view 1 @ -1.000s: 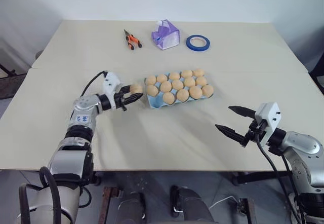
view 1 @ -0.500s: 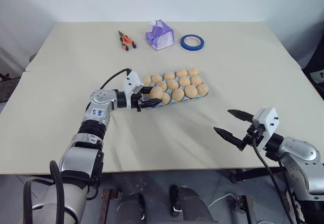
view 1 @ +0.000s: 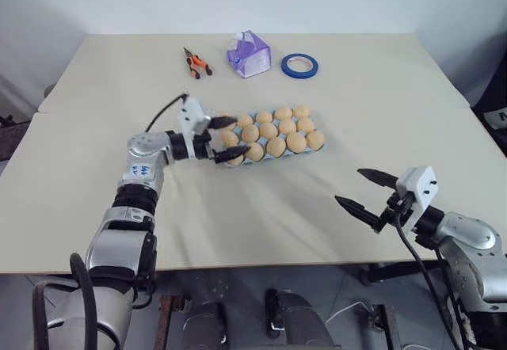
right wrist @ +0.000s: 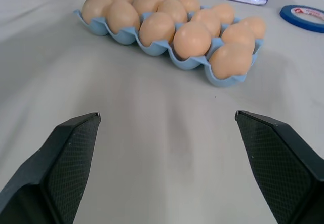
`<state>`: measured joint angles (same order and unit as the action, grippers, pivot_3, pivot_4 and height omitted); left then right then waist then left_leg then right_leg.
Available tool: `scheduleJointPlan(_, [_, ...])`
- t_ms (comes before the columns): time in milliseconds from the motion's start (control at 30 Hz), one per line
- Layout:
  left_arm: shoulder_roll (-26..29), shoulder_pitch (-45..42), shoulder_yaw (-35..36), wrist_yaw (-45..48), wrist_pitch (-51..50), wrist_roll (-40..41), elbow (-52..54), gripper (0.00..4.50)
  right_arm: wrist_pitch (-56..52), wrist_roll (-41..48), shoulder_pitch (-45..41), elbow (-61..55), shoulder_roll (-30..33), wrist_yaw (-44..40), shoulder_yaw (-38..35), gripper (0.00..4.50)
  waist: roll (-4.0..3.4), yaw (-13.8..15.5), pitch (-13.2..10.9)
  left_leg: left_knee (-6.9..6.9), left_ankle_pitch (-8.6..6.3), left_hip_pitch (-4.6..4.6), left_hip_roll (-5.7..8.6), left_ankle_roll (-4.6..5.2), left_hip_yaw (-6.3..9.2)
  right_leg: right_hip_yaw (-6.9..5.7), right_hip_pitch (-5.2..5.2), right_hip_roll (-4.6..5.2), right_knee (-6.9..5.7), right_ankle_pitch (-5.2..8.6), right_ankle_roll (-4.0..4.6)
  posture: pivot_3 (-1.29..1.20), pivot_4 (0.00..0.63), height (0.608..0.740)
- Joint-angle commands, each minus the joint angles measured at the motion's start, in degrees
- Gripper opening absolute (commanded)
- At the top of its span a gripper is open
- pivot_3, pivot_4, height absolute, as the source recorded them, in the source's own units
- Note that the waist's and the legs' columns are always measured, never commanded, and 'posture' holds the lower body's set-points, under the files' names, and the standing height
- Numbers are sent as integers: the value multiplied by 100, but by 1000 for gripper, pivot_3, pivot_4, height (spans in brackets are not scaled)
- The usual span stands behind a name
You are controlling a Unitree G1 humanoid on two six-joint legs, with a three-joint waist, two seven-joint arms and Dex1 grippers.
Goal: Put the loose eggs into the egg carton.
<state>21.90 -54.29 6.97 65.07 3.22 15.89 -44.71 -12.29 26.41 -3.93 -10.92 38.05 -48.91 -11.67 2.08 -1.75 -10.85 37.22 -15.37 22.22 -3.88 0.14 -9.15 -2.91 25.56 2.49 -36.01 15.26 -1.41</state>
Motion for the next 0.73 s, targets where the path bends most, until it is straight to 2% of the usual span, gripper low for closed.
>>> scheduleJointPlan(33, [484, 469, 417, 111, -792, 631, 1216, 4463, 145, 50, -144, 63, 99, -132, -179, 4500, -1, -27, 0, -1, 0, -4, 0, -3, -2, 3, 0, -2, -2, 0, 0, 0, 150, 740])
scheduleJointPlan(167, [1213, 1318, 605, 434, -1215, 847, 2007, 4463, 217, 5, -323, 303, 175, -371, -115, 4500, -1, -58, 0, -3, 16, -15, -10, -38, -6, 8, 0, -9, -17, 4, 5, 0, 150, 740])
scheduleJointPlan(400, [2112, 2871, 913, 937, -1422, 1092, 2717, 4463, 442, -154, -911, 1012, 201, -864, 143, 4500, 0, -17, 0, -2, 18, -19, -12, -13, -8, 9, -1, 7, -14, 6, 16, 0, 150, 740])
scheduleJointPlan(533, [2300, 3184, 946, 996, -1347, 1072, 2768, 4463, 600, -267, -1330, 1448, 179, -1174, 356, 4500, 0, 22, 0, -3, 15, -14, -11, -20, -3, 3, -1, 15, -6, 3, 22, 0, 150, 740])
scheduleJointPlan(733, [2279, 3217, 986, 920, -1382, 1150, 2856, 4463, 767, -408, -1846, 1937, 161, -1453, 535, 4500, -1, 11, 0, -6, 24, -11, -8, 0, -4, 3, -1, 23, -1, 1, 21, 0, 150, 740])
